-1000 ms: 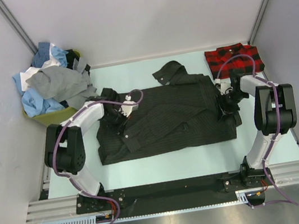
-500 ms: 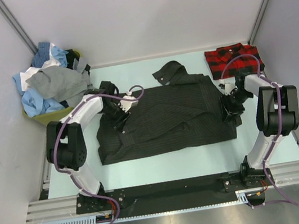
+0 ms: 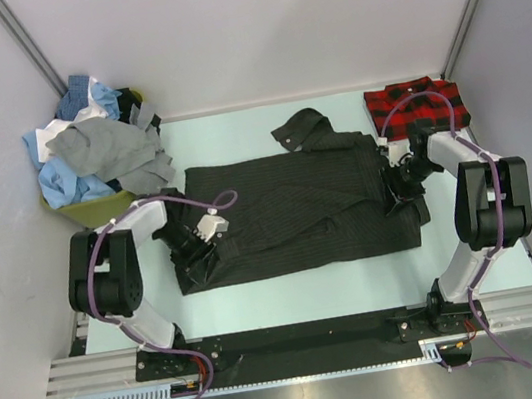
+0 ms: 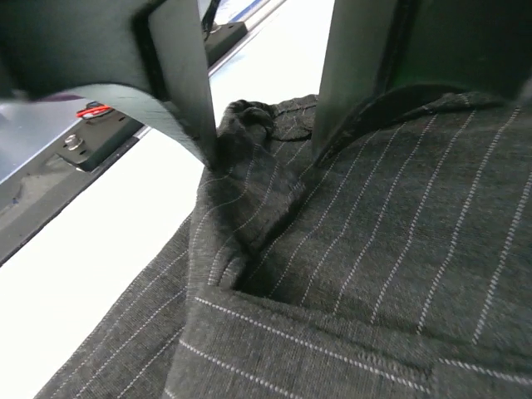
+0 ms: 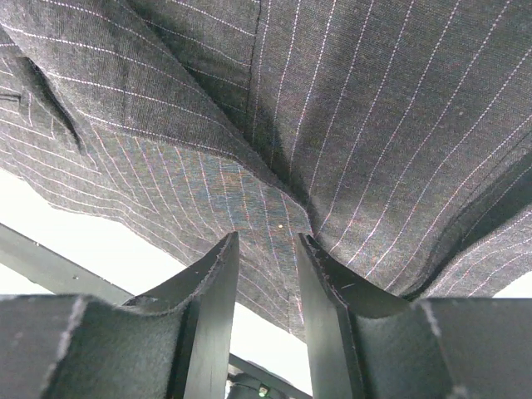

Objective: Fold and stack the long sleeve shirts
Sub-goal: Fold the shirt

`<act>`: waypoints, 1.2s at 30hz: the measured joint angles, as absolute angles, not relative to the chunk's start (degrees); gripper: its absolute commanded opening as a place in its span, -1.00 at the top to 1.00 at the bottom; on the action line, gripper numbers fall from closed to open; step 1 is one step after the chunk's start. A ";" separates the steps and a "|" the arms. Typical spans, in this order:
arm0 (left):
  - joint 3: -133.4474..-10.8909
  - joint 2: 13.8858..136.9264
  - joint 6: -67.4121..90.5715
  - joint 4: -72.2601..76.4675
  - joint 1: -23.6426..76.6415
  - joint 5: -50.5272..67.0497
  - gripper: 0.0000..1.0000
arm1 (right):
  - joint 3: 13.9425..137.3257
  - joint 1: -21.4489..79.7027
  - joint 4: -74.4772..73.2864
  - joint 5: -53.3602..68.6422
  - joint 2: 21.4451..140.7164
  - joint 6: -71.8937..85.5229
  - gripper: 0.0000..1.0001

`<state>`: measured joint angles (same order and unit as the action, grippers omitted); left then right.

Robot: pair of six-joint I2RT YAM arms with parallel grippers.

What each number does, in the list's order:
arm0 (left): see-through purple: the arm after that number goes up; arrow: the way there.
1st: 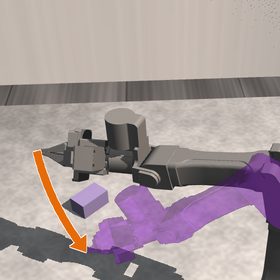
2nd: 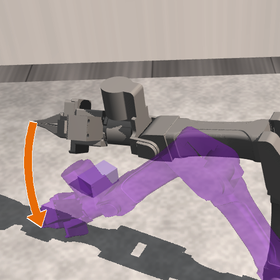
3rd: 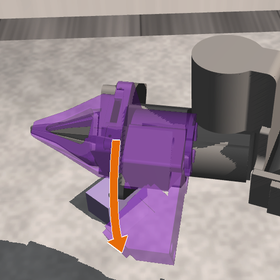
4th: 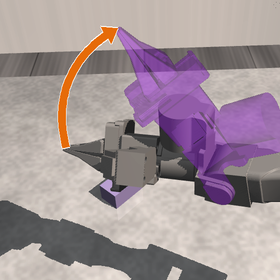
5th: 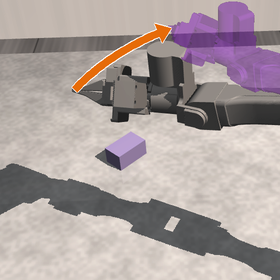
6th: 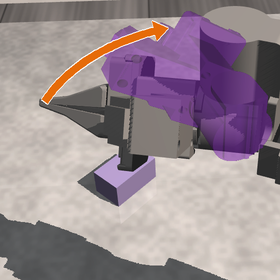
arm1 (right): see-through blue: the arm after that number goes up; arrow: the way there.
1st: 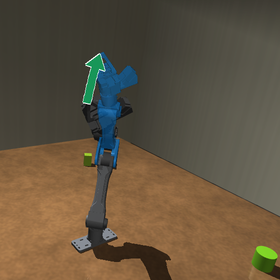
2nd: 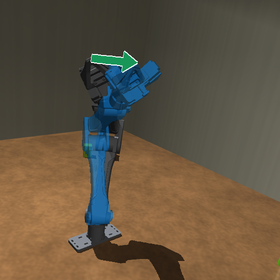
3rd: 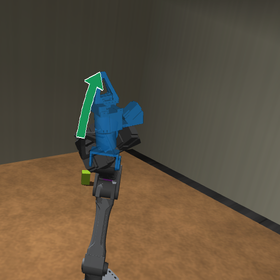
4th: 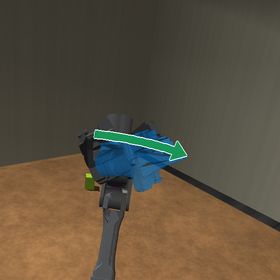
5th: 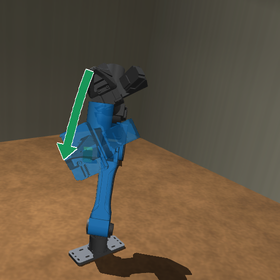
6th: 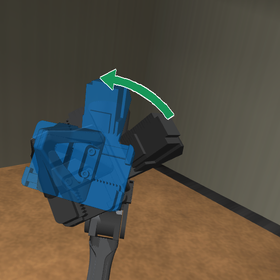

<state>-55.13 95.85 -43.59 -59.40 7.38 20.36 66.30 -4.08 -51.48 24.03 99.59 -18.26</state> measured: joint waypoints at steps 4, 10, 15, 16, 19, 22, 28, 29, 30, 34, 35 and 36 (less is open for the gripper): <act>-53.67 95.15 -42.92 -57.95 7.38 20.14 -0.01 | 66.28 -4.03 -51.48 24.01 99.59 -18.04 0.21; -51.90 92.90 -42.39 -55.00 7.38 19.62 0.25 | 66.06 -4.03 -51.33 23.94 99.57 -18.04 0.21; -52.12 89.17 -41.58 -54.48 7.38 19.75 0.25 | 65.25 -4.16 -51.05 23.81 99.57 -18.04 0.21; -52.38 88.29 -41.34 -54.46 7.38 19.77 0.26 | 65.21 -4.27 -51.05 23.81 99.57 -18.04 0.21; -53.28 86.85 -40.42 -54.11 7.38 19.84 0.36 | 65.17 -4.67 -50.87 23.81 99.57 -18.06 0.21; -53.39 86.83 -39.70 -53.39 7.38 19.92 0.20 | 65.17 -5.06 -50.70 23.81 99.61 -18.06 0.21; -53.39 88.88 -37.65 -51.37 7.38 20.14 0.00 | 65.17 -5.28 -50.63 23.83 99.79 -18.06 0.21; -53.39 89.71 -37.43 -51.00 7.38 20.16 0.01 | 65.17 -5.30 -50.61 23.83 99.79 -18.06 0.21; -53.39 90.59 -37.21 -50.65 7.38 20.14 0.08 | 65.17 -5.37 -50.61 23.83 99.79 -18.09 0.21; -53.36 92.84 -36.21 -49.23 7.38 20.14 0.38 | 65.12 -5.39 -50.61 23.81 99.79 -18.11 0.21; -53.36 93.19 -35.92 -48.73 7.38 20.14 0.44 | 65.01 -5.39 -50.50 23.81 99.81 -18.13 0.22; -53.36 93.38 -35.64 -48.40 7.38 20.18 0.62 | 64.88 -5.41 -50.46 23.79 99.83 -18.13 0.22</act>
<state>-53.36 93.38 -35.64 -48.40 7.38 20.18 64.88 -5.41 -50.46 23.79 99.83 -18.13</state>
